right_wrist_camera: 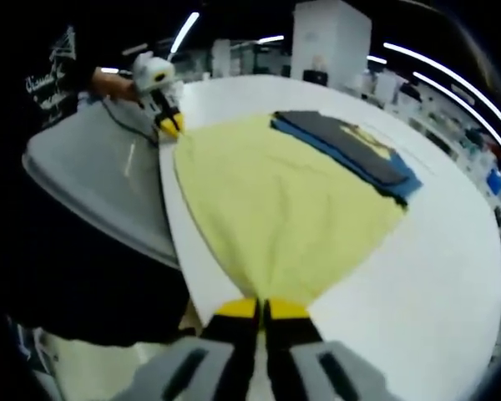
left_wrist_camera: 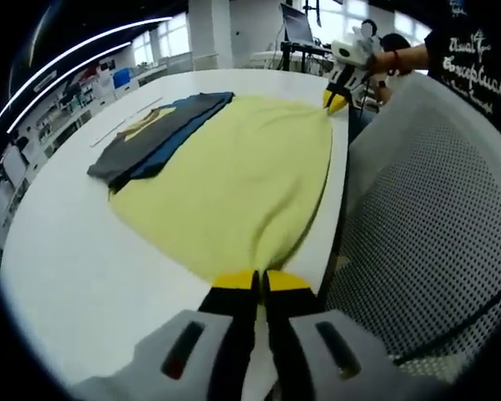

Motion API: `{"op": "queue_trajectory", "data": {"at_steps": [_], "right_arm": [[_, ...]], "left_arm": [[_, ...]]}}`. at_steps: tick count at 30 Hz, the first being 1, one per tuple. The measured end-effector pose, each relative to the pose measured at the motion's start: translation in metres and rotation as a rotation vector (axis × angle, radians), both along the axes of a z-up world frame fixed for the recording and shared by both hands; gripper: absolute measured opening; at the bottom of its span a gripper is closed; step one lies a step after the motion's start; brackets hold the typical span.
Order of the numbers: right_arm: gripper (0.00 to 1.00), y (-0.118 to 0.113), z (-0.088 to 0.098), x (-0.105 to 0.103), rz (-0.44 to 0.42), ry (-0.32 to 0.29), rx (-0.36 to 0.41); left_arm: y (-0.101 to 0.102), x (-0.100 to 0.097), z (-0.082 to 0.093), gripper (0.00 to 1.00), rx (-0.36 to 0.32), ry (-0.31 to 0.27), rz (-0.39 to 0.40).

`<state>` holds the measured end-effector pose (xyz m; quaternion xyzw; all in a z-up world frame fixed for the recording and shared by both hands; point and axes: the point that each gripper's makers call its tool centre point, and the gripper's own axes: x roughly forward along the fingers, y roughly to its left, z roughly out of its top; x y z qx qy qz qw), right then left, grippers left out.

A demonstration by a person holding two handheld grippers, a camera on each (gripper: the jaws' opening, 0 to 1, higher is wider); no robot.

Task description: Fold the garment on the visible template until the final outline fits inside the template.

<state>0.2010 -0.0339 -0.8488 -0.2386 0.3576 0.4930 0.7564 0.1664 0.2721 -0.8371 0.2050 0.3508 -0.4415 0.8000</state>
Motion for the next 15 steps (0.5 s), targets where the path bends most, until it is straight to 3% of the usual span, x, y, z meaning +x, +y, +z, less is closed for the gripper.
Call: {"op": "queue_trajectory", "data": {"at_steps": [15], "right_arm": [[0.0,0.002,0.003,-0.011,-0.005,0.028,0.008]], "left_arm": [[0.002,-0.007,0.005,0.0,-0.015,0.027,0.016]]}}
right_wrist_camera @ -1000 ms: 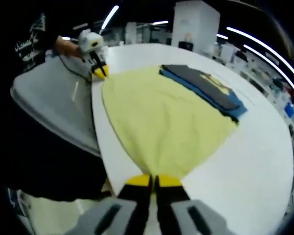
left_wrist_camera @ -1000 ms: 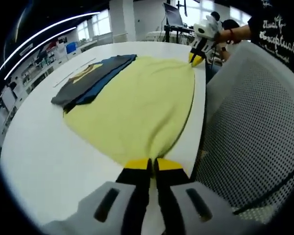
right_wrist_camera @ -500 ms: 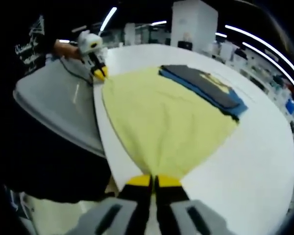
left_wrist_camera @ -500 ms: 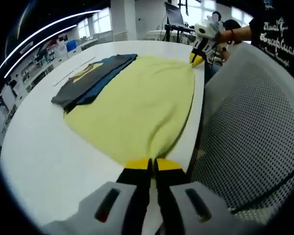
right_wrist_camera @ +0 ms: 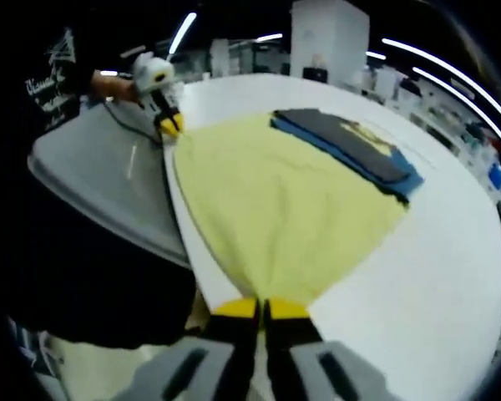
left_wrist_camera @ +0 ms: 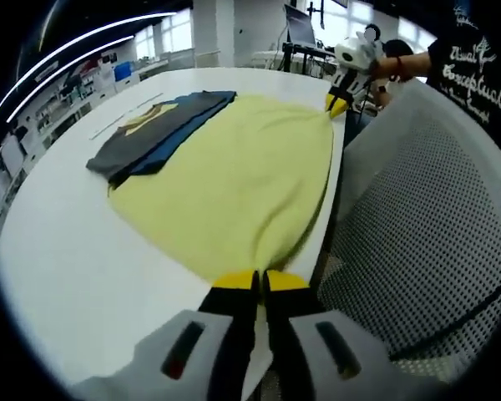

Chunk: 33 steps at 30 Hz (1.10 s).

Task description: Fold the garment on the visible template until the final outline fits inside the template.

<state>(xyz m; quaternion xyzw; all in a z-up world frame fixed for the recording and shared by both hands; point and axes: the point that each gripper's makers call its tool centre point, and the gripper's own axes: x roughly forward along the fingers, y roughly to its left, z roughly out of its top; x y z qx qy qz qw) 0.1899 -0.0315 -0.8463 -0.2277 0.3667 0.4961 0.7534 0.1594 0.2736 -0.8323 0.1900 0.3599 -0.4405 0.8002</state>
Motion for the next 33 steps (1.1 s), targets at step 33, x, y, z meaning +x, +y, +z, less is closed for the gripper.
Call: {"op": "queue_trajectory", "data": {"at_steps": [33], "right_arm": [[0.0,-0.003,0.003,-0.024,-0.016,0.04,0.02]], "left_arm": [[0.007,-0.019,0.001,0.0,-0.03,0.036,0.011]]}}
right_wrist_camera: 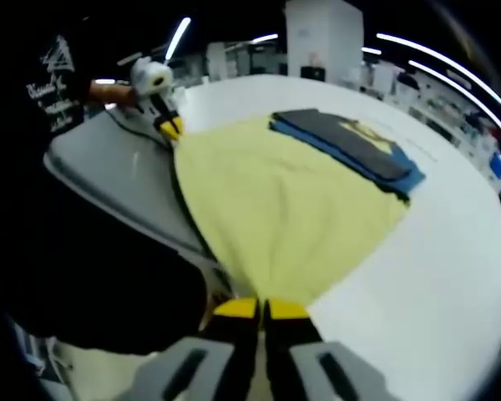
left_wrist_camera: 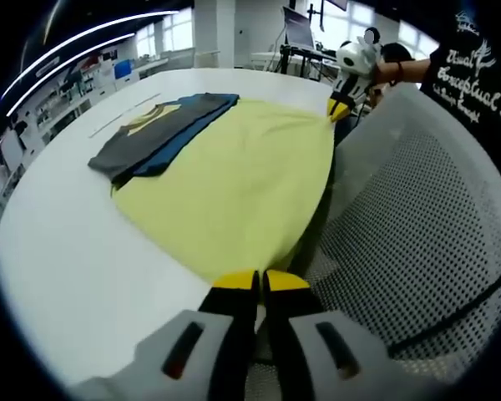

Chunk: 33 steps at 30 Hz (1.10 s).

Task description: Fold the garment on the visible template until the final outline fits inside the template.

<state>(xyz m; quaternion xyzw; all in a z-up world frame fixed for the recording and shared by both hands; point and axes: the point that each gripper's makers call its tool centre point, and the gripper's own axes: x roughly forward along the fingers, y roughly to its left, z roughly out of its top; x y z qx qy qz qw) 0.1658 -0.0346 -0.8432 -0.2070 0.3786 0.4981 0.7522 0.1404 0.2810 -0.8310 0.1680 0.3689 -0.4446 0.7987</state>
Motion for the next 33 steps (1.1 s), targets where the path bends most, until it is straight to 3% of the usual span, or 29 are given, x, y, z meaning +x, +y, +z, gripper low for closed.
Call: {"op": "queue_trajectory", "data": {"at_steps": [15,26,33], "right_arm": [[0.0,-0.007,0.004,-0.011,0.002,0.005,0.007],[0.0,-0.004,0.022,-0.009,0.009,-0.017,0.026],[0.0,-0.003,0.041,0.0,0.008,-0.053,0.036]], "left_arm": [[-0.007,-0.014,0.008,0.0,-0.049,0.05,0.031],[-0.007,-0.014,0.02,0.0,-0.062,0.047,0.038],[-0.004,-0.006,0.041,0.0,-0.079,0.019,0.047]]}}
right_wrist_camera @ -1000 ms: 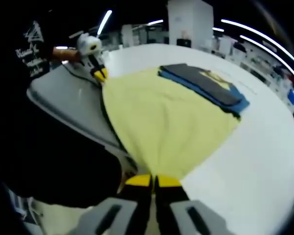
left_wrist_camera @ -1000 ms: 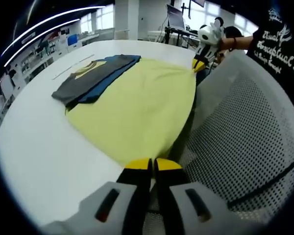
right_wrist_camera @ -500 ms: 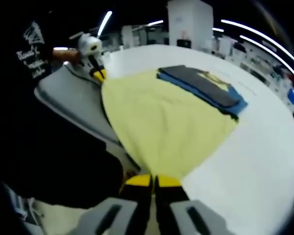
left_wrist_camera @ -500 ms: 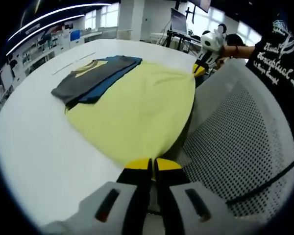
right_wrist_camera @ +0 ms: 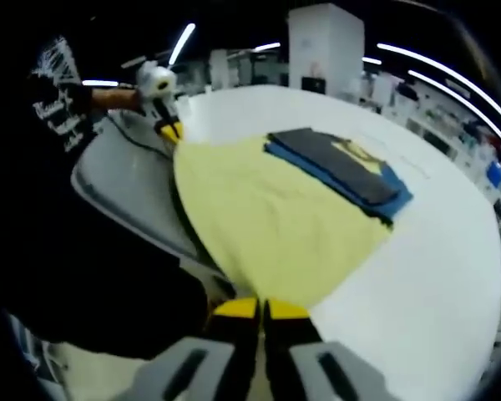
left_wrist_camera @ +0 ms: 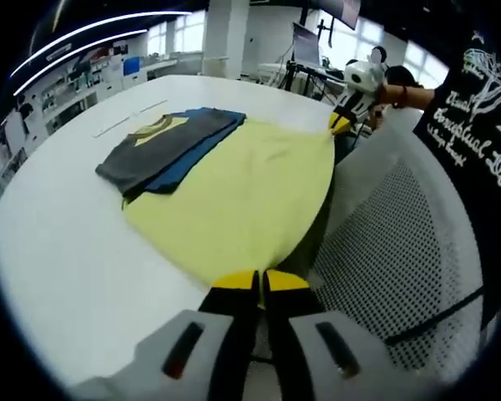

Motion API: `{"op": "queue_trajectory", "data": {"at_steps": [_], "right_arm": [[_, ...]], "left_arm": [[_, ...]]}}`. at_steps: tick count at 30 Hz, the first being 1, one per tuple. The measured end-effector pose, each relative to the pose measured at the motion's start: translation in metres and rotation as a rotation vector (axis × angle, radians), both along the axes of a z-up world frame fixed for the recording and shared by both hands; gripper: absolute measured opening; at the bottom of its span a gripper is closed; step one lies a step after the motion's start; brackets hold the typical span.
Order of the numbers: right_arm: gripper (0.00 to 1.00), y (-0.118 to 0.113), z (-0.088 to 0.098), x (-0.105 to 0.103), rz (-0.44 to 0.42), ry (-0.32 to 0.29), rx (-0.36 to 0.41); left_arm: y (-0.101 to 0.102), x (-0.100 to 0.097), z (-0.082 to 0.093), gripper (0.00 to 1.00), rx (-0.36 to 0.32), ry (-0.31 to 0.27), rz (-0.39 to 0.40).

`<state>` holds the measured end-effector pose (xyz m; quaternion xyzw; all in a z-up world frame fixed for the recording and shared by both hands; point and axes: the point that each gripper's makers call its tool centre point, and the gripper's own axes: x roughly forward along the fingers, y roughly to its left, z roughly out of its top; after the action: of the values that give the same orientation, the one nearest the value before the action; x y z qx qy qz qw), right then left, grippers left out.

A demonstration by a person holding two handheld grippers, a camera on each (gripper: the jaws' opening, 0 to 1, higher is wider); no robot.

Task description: Fold the garment on the visible template until the final outline fits inside the template.

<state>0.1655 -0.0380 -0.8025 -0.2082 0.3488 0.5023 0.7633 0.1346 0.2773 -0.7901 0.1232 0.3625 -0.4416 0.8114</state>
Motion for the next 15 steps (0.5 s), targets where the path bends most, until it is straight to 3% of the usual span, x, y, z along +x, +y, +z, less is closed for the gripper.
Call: {"op": "queue_trajectory", "data": {"at_steps": [7,15], "right_arm": [[0.0,0.003,0.017,0.004,0.015,-0.019,0.008],[0.0,0.002,0.024,0.0,0.022,-0.015,0.017]], "left_arm": [[-0.002,0.003,0.012,0.0,-0.013,-0.008,-0.004],[-0.006,0.0,0.018,0.0,-0.034,0.003,-0.003]]}}
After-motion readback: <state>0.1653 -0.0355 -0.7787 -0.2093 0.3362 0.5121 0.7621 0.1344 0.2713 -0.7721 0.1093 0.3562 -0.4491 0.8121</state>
